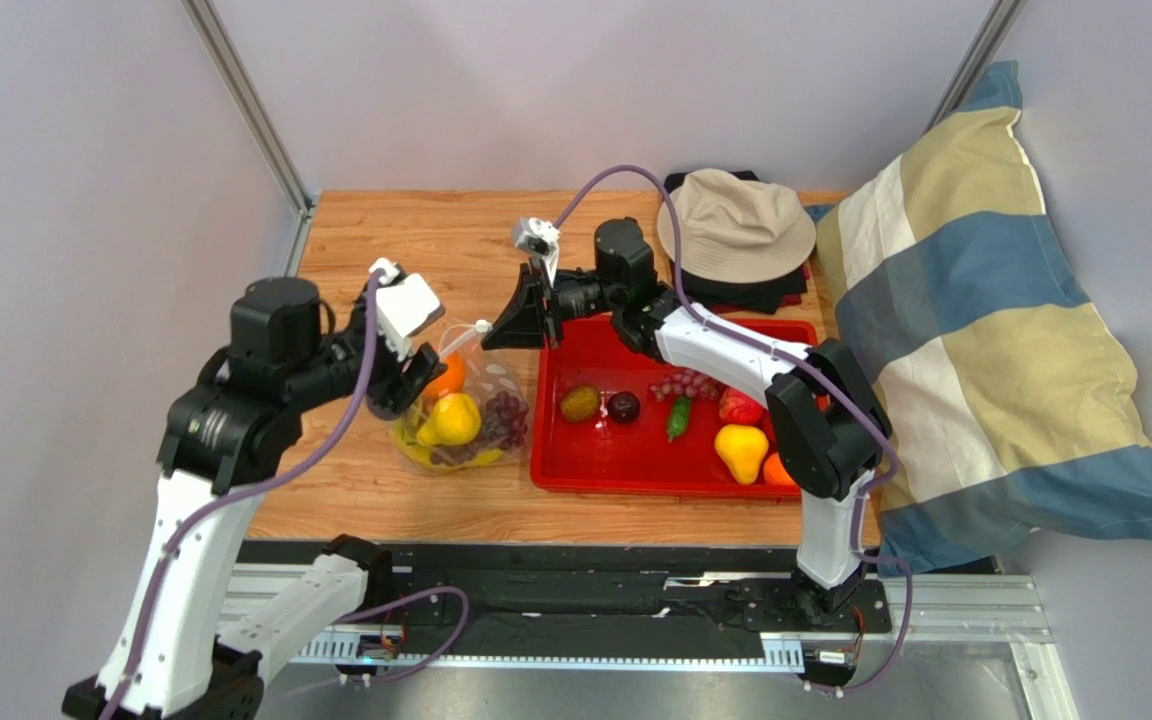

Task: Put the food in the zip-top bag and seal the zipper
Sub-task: Adjust the zipper food storage bag at the center of the board, then zip the zipper food storage bag at the center of the board.

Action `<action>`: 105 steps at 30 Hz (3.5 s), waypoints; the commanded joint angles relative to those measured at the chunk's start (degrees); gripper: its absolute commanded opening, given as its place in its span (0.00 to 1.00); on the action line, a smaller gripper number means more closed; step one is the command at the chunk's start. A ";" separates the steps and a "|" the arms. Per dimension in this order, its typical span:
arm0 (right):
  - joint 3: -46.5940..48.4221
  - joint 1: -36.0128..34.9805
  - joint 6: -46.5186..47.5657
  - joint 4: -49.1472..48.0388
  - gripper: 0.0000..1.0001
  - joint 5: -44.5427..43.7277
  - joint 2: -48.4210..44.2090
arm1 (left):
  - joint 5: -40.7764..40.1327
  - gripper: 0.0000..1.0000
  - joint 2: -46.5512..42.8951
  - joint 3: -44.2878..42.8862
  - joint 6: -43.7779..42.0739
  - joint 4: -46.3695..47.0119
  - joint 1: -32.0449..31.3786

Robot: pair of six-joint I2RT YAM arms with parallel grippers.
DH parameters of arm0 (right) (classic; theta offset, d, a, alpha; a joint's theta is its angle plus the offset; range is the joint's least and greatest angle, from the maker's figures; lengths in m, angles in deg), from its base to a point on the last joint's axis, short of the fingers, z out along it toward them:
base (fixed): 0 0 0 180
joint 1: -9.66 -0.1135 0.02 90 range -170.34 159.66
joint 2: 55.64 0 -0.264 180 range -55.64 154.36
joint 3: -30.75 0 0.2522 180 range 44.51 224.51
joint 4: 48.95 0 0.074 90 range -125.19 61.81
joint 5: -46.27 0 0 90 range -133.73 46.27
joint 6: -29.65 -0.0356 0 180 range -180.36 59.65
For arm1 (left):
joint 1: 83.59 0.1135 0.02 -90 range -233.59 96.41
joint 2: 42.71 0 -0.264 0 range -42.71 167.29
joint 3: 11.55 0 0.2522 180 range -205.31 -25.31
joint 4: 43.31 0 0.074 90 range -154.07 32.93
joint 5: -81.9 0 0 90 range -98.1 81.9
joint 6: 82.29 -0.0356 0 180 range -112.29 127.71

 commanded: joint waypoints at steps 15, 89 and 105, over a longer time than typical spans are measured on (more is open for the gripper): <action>-8.23 -1.23 17.05 -1.11 0.00 -2.79 -11.32 | 26.01 0.60 16.57 -3.57 -11.94 2.63 1.89; -4.63 3.52 27.94 16.47 0.73 -3.41 -14.65 | 14.84 0.02 7.43 3.47 -25.04 -12.58 11.73; 0.03 -7.03 44.11 31.40 0.67 -5.07 -12.90 | 14.76 0.02 9.99 7.59 -17.83 -2.21 3.39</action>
